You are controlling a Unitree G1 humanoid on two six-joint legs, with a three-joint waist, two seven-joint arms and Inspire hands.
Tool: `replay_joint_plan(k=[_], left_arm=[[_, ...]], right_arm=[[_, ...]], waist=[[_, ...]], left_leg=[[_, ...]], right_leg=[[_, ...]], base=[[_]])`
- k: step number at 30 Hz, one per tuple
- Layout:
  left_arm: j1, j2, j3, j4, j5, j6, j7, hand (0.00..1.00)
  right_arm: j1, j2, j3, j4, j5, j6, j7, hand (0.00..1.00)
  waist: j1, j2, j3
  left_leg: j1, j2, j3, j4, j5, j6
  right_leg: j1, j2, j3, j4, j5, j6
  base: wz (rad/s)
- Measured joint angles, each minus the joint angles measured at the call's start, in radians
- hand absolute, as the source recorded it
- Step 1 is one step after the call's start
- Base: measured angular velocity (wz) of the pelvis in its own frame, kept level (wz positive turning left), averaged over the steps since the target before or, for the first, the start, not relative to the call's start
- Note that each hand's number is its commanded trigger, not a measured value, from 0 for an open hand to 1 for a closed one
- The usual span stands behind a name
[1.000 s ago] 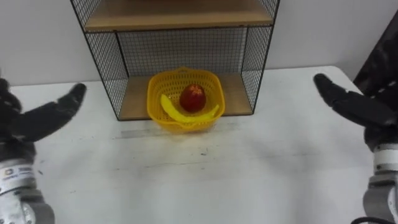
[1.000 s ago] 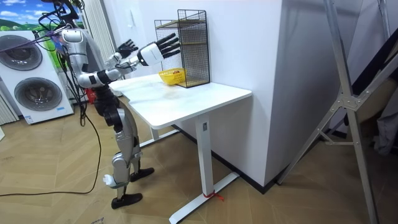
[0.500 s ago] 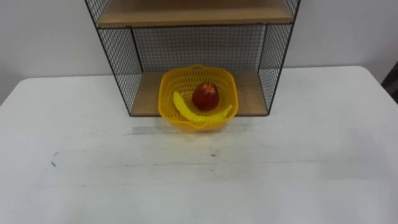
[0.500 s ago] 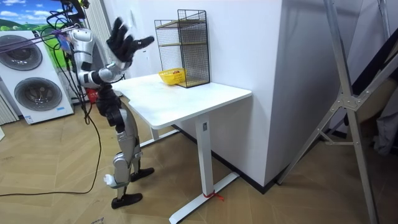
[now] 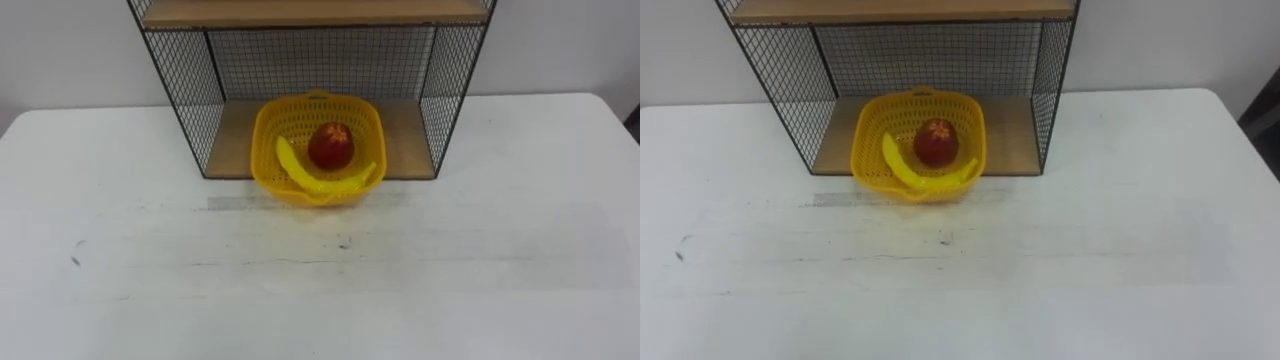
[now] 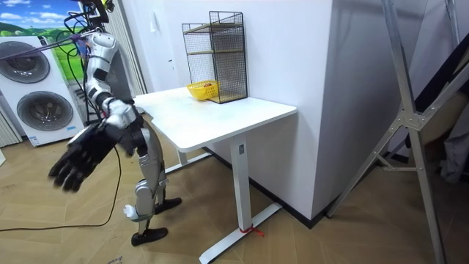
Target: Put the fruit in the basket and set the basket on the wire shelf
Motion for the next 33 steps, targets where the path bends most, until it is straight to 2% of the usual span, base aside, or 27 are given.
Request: replay_joint_plan(k=[3,6,11,13,14,15,16,17,18,19,21,22,24,25,27,30,33], left_arm=[[0.001,-0.025,-0.064,0.116,-0.063,0.010,-0.028,0.00],[-0.010,-0.068,-0.168,0.248,-0.112,0.037,-0.073,0.00],[-0.030,-0.102,-0.253,0.432,-0.170,0.068,-0.201,0.00],[-0.044,-0.111,-0.308,0.515,-0.163,0.091,-0.260,0.00],[-0.044,-0.124,-0.350,0.557,-0.135,0.118,-0.301,0.00],[-0.048,-0.138,-0.377,0.587,-0.074,0.156,-0.343,0.00],[-0.051,-0.145,-0.393,0.602,-0.018,0.175,-0.369,0.00],[-0.063,-0.152,-0.414,0.632,0.093,0.206,-0.428,0.00],[-0.077,-0.150,-0.445,0.653,0.196,0.238,-0.483,0.00],[-0.085,-0.150,-0.462,0.661,0.246,0.249,-0.512,0.00],[-0.121,-0.141,-0.550,0.660,0.481,0.305,-0.619,0.00],[-0.131,-0.139,-0.567,0.660,0.537,0.315,-0.641,0.00],[-0.173,-0.130,-0.650,0.652,0.714,0.344,-0.706,0.00],[-0.181,-0.127,-0.662,0.644,0.755,0.350,-0.722,0.00],[-0.222,-0.112,-0.745,0.631,0.895,0.376,-0.769,0.00],[-0.257,-0.111,-0.807,0.618,1.013,0.397,-0.816,0.00],[-0.274,-0.112,-0.850,0.614,1.081,0.413,-0.855,0.00]], right_arm=[[0.013,0.055,0.029,0.113,0.083,0.001,0.021,0.00],[0.001,0.151,0.104,0.219,0.125,0.002,0.025,0.00],[-0.074,0.169,0.241,0.364,0.139,0.033,0.063,0.00],[-0.111,0.168,0.303,0.435,0.113,0.048,0.098,0.00],[-0.139,0.168,0.342,0.479,0.082,0.067,0.125,0.00],[-0.166,0.170,0.374,0.518,0.040,0.101,0.162,0.00],[-0.180,0.171,0.387,0.539,0.005,0.121,0.183,0.00],[-0.209,0.171,0.411,0.576,-0.072,0.159,0.232,0.00],[-0.238,0.165,0.452,0.612,-0.156,0.190,0.290,0.00],[-0.252,0.161,0.474,0.628,-0.196,0.205,0.324,0.00],[-0.295,0.144,0.577,0.646,-0.378,0.259,0.452,0.00],[-0.305,0.138,0.597,0.650,-0.421,0.266,0.485,0.00],[-0.334,0.106,0.725,0.679,-0.583,0.291,0.601,0.00],[-0.337,0.101,0.746,0.680,-0.626,0.301,0.628,0.00],[-0.342,0.093,0.821,0.680,-0.771,0.329,0.700,0.00],[-0.348,0.096,0.888,0.670,-0.916,0.372,0.762,0.00],[-0.349,0.102,0.896,0.669,-0.985,0.395,0.803,0.00]], waist=[[-0.005,0.001,-0.0003],[-0.010,0.003,-0.0008],[-0.010,0.005,-0.0015],[-0.011,0.004,-0.0011],[-0.010,0.006,-0.0002],[-0.012,0.006,0.0001],[-0.011,0.006,0.0004],[-0.013,0.007,0.0014],[-0.015,0.007,0.0028],[-0.016,0.007,0.0030],[-0.021,0.007,0.0062],[-0.020,0.007,0.0066],[-0.021,0.004,0.0083],[-0.023,0.003,0.0105],[-0.025,0.002,0.0166],[-0.027,0.004,0.0218],[-0.036,0.000,0.0240]], left_leg=[[0.000,0.002,0.001,0.000,0.000,-0.001],[0.000,0.008,0.004,0.004,0.000,-0.004],[0.016,0.019,0.033,-0.002,0.000,-0.005],[0.022,0.024,0.048,-0.002,0.000,-0.005],[0.029,0.024,0.054,-0.004,-0.001,-0.004],[0.037,0.021,0.052,-0.006,-0.002,-0.004],[0.043,0.020,0.051,-0.008,-0.002,-0.004],[0.056,0.017,0.050,-0.011,-0.002,-0.003],[0.067,0.016,0.045,-0.013,-0.002,-0.003],[0.067,0.016,0.042,-0.011,-0.002,-0.003],[0.064,0.015,0.029,-0.006,0.000,-0.005],[0.064,0.016,0.028,-0.006,0.001,-0.006],[0.066,0.014,0.025,-0.004,0.001,-0.006],[0.067,0.014,0.023,-0.003,0.001,-0.006],[0.067,0.014,0.018,-0.002,0.000,-0.006],[0.067,0.010,0.023,0.001,0.000,-0.005],[0.065,0.008,0.028,-0.001,0.000,-0.007]], right_leg=[[0.000,0.000,0.002,0.000,0.000,0.000],[0.000,-0.001,0.006,-0.001,-0.001,-0.001],[0.005,-0.002,0.036,-0.002,0.002,-0.002],[0.006,-0.001,0.048,-0.003,0.005,-0.001],[0.013,0.000,0.056,-0.005,0.009,0.000],[0.023,0.003,0.054,-0.006,0.009,0.000],[0.027,0.003,0.055,-0.005,0.009,0.001],[0.039,0.002,0.056,-0.008,0.009,0.001],[0.052,0.004,0.056,-0.017,0.010,0.002],[0.057,0.006,0.054,-0.020,0.012,0.002],[0.056,0.009,0.043,-0.021,0.013,-0.001],[0.056,0.010,0.038,-0.022,0.013,-0.001],[0.064,0.013,0.033,-0.028,0.014,-0.002],[0.069,0.014,0.031,-0.033,0.015,-0.003],[0.072,0.018,0.031,-0.039,0.016,-0.004],[0.072,0.018,0.029,-0.039,0.015,-0.007],[0.072,0.018,0.029,-0.051,0.015,-0.008]], base=[[-0.01],[-0.06],[-0.17],[-0.11],[-0.12],[-0.09],[0.00],[0.00],[0.03],[0.11],[0.13],[0.07],[0.06],[0.07],[0.02],[0.00],[-0.01]])
